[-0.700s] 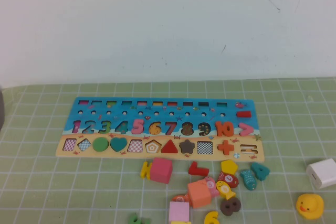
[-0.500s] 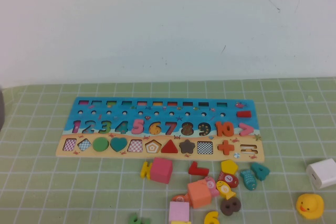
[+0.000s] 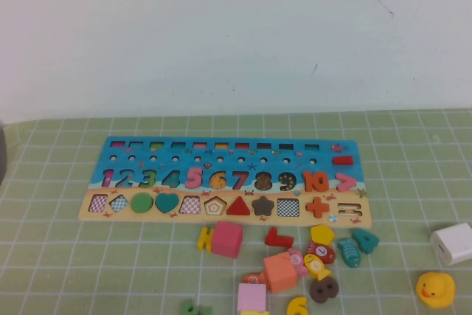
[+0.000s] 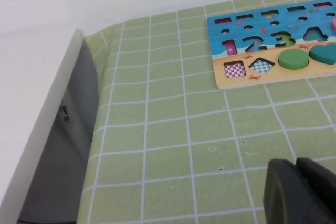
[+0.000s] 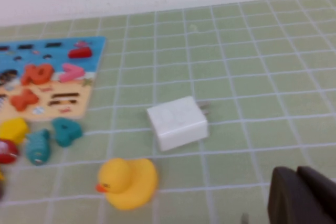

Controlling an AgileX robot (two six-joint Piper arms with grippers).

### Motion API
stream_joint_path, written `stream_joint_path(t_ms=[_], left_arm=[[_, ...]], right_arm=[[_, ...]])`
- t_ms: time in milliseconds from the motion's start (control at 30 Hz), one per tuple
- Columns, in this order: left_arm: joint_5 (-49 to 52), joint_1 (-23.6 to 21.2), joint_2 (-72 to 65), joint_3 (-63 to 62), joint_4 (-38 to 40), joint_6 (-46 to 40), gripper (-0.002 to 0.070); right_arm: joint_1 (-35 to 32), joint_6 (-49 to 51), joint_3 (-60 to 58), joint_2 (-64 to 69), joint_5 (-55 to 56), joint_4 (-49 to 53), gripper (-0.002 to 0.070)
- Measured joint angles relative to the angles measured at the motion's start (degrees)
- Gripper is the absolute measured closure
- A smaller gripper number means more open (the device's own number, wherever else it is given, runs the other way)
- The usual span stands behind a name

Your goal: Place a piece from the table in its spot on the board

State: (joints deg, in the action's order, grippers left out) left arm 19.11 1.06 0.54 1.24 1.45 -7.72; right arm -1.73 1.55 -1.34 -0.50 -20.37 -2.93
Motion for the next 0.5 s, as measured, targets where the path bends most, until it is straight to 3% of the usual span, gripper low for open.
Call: stream_joint_path(t_ms=[133,300,500], left_arm=[[0.0,0.0,0.0,0.0,-0.48,0.0,0.0676],[0.0,0.0,0.0,0.0,-0.85,0.0,0.0676],[0.0,0.0,0.0,0.0,-0.99,0.0,0.0676]], right_arm=[[0.0,2.06,0.0,0.0,0.0,-14.56,0.0678],[0.0,6.33,-0.11,0.0,0.41,-44.23,0.0678],[0.0,4.18,-0.11,0.0,3.89,-51.97,0.0678]])
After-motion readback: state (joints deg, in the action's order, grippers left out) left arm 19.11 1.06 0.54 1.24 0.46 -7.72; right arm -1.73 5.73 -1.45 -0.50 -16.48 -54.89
